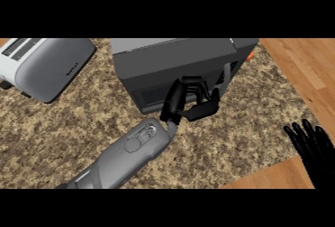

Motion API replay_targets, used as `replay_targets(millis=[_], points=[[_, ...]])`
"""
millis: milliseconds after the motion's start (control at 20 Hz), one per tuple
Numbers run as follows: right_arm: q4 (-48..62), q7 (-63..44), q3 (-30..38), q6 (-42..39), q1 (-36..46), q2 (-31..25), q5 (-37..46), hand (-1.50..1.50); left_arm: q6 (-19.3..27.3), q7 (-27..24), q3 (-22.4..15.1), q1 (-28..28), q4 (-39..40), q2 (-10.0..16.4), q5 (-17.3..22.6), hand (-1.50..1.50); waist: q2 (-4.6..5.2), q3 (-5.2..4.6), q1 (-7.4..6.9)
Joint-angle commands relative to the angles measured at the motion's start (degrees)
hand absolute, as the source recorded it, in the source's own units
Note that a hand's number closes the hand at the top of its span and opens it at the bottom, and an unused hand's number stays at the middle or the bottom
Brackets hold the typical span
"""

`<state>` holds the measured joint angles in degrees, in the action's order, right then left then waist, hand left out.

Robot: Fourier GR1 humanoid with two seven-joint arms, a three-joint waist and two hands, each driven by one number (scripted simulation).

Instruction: Pick up the milk, place it into the microwave and close the microwave

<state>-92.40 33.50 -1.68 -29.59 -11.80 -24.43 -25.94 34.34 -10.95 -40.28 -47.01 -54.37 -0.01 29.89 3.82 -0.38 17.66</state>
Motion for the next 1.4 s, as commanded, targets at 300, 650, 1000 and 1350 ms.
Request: replay_targets(millis=[300,650,1000,1350], points=[[-4.12,-1.80,0.31,-2.89,-0.33,-2.02,-4.94,-1.50,-0.68,-5.21,3.49,-5.22,6.10,0.01,5.56,1.50,0.87,0.11,2.17],[-6.26,-3.35,0.18,-4.60,-1.22,-3.68,-7.41,-1.50,1.09,-7.67,3.89,-6.03,6.99,0.01,7.49,1.50,0.92,0.28,3.07],[-8.67,-4.07,1.59,-4.69,-1.50,-4.80,-9.76,-1.50,1.03,-10.04,3.91,-5.68,7.83,0.01,9.23,1.50,0.99,0.27,3.74],[-10.51,-5.10,2.77,-5.43,-1.91,-6.57,-11.56,-1.50,1.40,-12.70,3.60,-5.38,8.68,0.01,10.30,1.50,1.34,0.30,4.18]])
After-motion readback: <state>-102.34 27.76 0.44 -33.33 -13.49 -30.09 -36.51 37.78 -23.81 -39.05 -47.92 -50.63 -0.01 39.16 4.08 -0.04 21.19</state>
